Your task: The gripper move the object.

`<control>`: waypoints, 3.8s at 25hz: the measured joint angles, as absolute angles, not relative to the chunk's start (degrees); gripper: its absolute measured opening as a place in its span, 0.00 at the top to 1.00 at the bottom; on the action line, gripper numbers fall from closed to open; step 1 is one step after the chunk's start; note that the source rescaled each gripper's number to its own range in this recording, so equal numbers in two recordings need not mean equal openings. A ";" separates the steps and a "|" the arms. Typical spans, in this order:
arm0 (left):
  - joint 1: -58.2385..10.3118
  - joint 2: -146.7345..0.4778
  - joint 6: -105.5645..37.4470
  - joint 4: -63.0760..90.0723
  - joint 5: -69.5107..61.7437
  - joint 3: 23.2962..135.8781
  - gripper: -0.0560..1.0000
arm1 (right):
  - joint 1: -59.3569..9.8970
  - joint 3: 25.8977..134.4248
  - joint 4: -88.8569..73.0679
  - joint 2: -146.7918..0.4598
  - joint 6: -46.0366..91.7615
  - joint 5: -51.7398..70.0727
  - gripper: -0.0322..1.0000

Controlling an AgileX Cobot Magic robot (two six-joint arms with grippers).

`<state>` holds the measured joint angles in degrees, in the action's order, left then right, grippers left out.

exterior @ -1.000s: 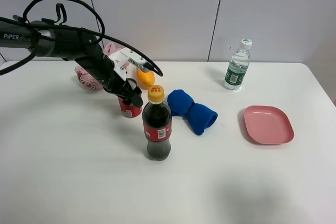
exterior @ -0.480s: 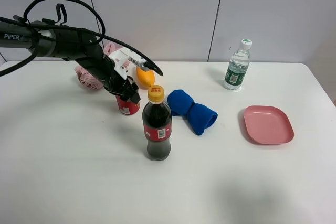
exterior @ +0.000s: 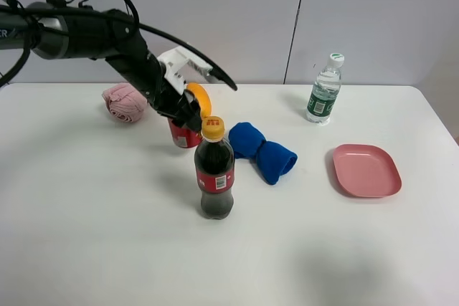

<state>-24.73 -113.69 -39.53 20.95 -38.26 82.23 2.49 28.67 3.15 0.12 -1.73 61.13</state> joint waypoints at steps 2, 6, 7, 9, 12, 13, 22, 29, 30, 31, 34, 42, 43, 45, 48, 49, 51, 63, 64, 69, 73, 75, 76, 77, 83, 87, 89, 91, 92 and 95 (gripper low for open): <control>-26.35 -113.39 -37.67 20.61 -40.26 86.11 0.94 | 2.49 28.67 3.15 0.12 -1.73 61.13 0.00; -29.07 -114.20 -33.66 16.73 -43.86 94.74 0.94 | 2.49 28.67 3.15 0.12 -1.73 61.13 0.00; -29.56 -114.79 -32.80 15.85 -44.42 97.11 0.94 | 2.49 28.67 3.15 0.12 -1.73 61.13 0.00; -30.07 -116.40 -32.14 14.88 -45.75 101.69 0.94 | 2.49 28.67 3.15 0.12 -1.73 61.13 0.00; -30.47 -120.31 -31.76 14.25 -48.34 107.95 0.94 | 2.49 28.67 3.15 0.12 -1.73 61.13 0.00; -30.66 -121.60 -31.76 13.88 -49.33 109.81 0.94 | 2.49 28.67 3.15 0.12 -1.73 61.13 0.00; -32.83 -134.37 -31.72 11.44 -52.64 127.62 0.94 | 2.49 28.67 3.15 0.12 -1.73 61.13 0.00; -34.48 -140.35 -34.85 10.59 -52.92 132.23 0.94 | 2.49 28.67 3.15 0.12 -1.73 61.13 0.00; -34.54 -140.92 -35.44 10.49 -52.85 132.29 0.94 | 2.49 28.67 3.15 0.12 -1.73 61.13 0.00; -34.54 -141.41 -36.13 10.39 -52.69 132.29 0.94 | 2.49 28.67 3.15 0.12 -1.73 61.13 0.00; -34.58 -142.85 -37.19 10.02 -51.59 132.29 0.94 | 2.49 28.67 3.15 0.12 -1.73 61.13 0.00; -34.58 -144.77 -37.37 9.86 -42.78 132.35 0.94 | 2.49 28.67 3.15 0.12 -1.73 61.13 0.00; -34.58 -144.98 -37.43 9.92 -42.35 132.35 0.94 | 2.49 28.67 3.15 0.12 -1.73 61.13 0.00; -34.58 -145.35 -37.39 9.92 -42.11 132.35 0.94 | 2.49 28.67 3.15 0.12 -1.73 61.13 0.00; -34.58 -145.96 -37.39 9.92 -41.98 132.35 0.94 | 2.49 28.67 3.15 0.12 -1.73 61.13 0.00; -34.58 -146.08 -37.39 9.92 -41.98 132.35 0.94 | 2.49 28.67 3.15 0.12 -1.73 61.13 0.00; -34.58 -146.79 -37.39 9.92 -41.98 132.35 0.94 | 2.49 28.67 3.15 0.12 -1.73 61.13 0.00; -34.58 -149.08 -37.55 10.54 -41.67 132.40 0.94 | 2.49 28.67 3.15 0.12 -1.73 61.13 0.00; -34.58 -149.08 -37.55 10.74 -41.67 132.40 0.94 | 2.49 28.67 3.15 0.12 -1.73 61.13 0.00; -34.58 -149.15 -37.37 11.25 -42.24 132.47 0.94 | 2.49 28.67 3.15 0.12 -1.73 61.13 0.00; -34.58 -149.15 -37.37 11.41 -42.32 132.47 0.89 | 2.49 28.67 3.15 0.12 -1.73 61.13 0.00; -34.58 -149.15 -37.31 11.48 -42.12 132.47 0.66 | 2.49 28.67 3.15 0.12 -1.73 61.13 0.00; -34.58 -149.15 -37.31 11.56 -42.04 132.52 0.56 | 2.49 28.67 3.15 0.12 -1.73 61.13 0.00; -34.58 -149.15 -37.31 11.56 -41.96 132.54 0.51 | 2.49 28.67 3.15 0.12 -1.73 61.13 0.00; -34.58 -149.15 -37.31 12.00 -41.96 132.58 0.43 | 2.49 28.67 3.15 0.12 -1.73 61.13 0.00; -34.58 -148.73 -36.98 13.37 -42.30 132.58 0.43 | 2.49 28.67 3.15 0.12 -1.73 61.13 0.00; -34.58 -147.76 -35.79 13.88 -42.44 132.58 0.42 | 2.49 28.67 3.15 0.12 -1.73 61.13 0.00; -34.58 -146.18 -33.86 14.07 -42.48 132.58 0.32 | 2.49 28.67 3.15 0.12 -1.73 61.13 0.00; -34.58 -145.37 -32.48 14.07 -42.59 132.58 0.24 | 2.49 28.67 3.15 0.12 -1.73 61.13 0.00; -34.58 -141.85 -27.90 13.71 -43.63 132.58 0.05 | 2.49 28.67 3.15 0.12 -1.73 61.13 0.00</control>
<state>-34.58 -141.85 -27.90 13.71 -43.63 132.58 2.49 28.67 3.15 0.12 -1.73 61.13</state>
